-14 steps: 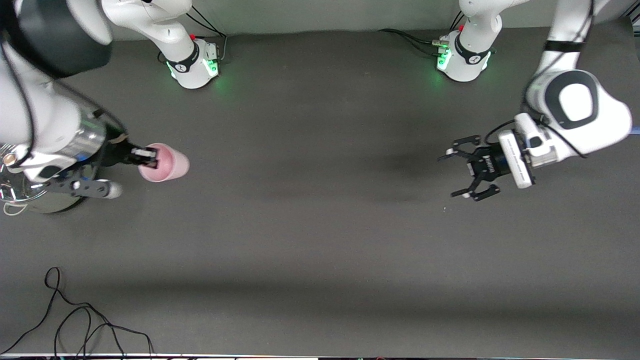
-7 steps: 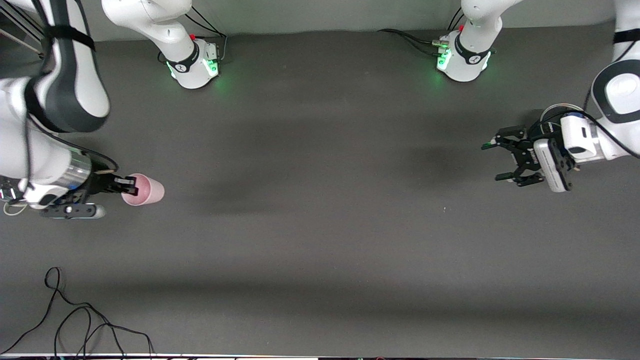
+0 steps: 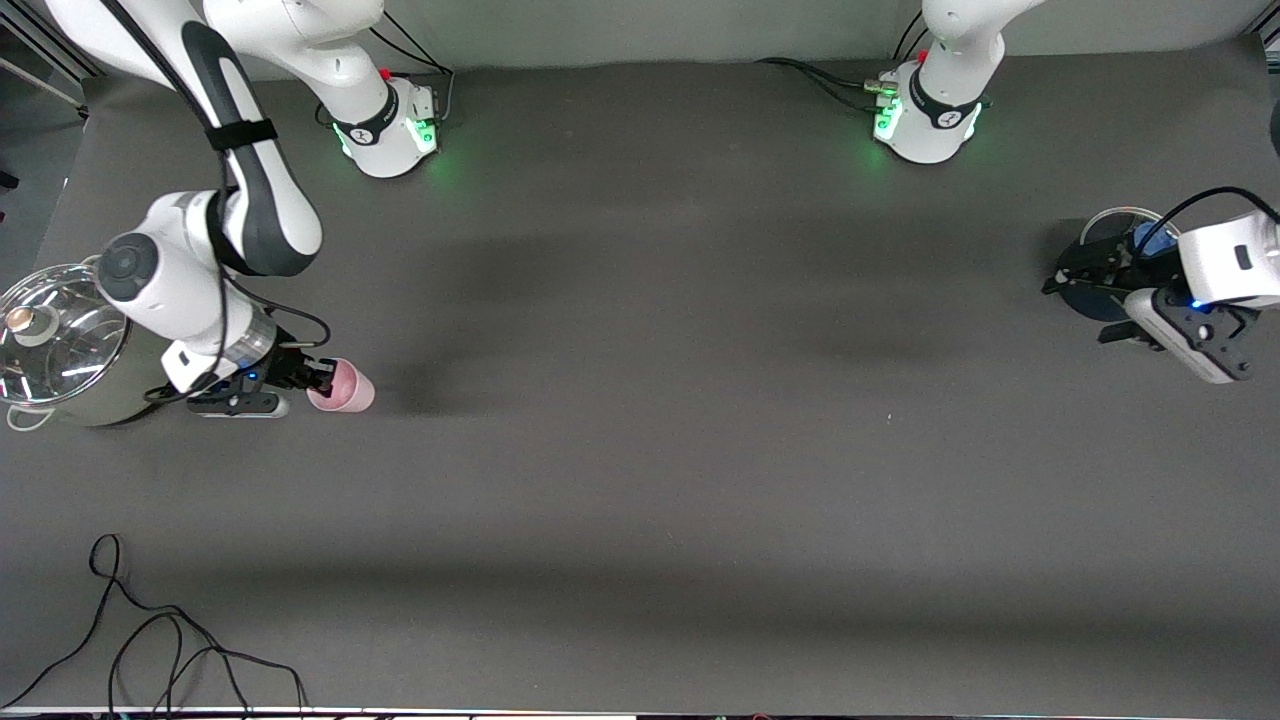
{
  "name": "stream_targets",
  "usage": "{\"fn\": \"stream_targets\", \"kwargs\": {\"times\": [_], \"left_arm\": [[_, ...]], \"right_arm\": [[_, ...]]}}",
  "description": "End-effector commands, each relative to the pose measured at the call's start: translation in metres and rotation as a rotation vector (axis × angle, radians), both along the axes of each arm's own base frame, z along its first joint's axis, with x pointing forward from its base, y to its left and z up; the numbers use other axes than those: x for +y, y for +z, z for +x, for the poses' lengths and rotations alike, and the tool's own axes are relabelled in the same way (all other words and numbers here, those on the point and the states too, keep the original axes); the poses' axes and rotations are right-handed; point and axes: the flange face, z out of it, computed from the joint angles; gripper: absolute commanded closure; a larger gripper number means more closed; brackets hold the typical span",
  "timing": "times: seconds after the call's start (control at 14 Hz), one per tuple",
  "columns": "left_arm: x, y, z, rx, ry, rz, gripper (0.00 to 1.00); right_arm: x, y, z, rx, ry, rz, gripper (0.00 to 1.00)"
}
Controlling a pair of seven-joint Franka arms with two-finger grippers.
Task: Transfer pink cup from left to right arm
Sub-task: 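Carry the cup with the right gripper toward the steel pot, then lower the cup onto the table and open the right gripper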
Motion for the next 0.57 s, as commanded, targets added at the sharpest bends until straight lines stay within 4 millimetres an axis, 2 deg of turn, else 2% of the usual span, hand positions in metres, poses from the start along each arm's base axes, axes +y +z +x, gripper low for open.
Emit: {"fn": "stream_targets", "kwargs": {"times": [0.0,0.07,0.21,0.29,0.36,0.5], "left_arm": [[-0.016,0.025,0.0,0.024,0.105,0.14,0.0],[-0.026,0.033,-0.001,0.035,0.15,0.213,0.0],[-0.048,0.04,-0.003,0.06,0.277,0.299,0.0],[-0.052,0.04,-0.004,0.071,0.35,0.315,0.0],[-0.059,0.042,-0.006,0.066,0.364,0.35,0.0],[-0.071,0.048,-0.005,0.025,0.35,0.39,0.0]], "right_arm": [[-0.002,-0.031,-0.014,-0.052,0.031,-0.016,1.0],[-0.003,-0.043,-0.018,-0.055,0.031,-0.022,1.0],[0.001,-0.05,-0.02,-0.057,0.04,-0.027,1.0],[0.001,-0.05,-0.019,-0.059,0.038,-0.027,0.77],[0.001,-0.048,-0.019,-0.06,0.035,-0.025,0.23],[0.003,-0.041,-0.02,-0.061,0.033,-0.019,0.08]]}}
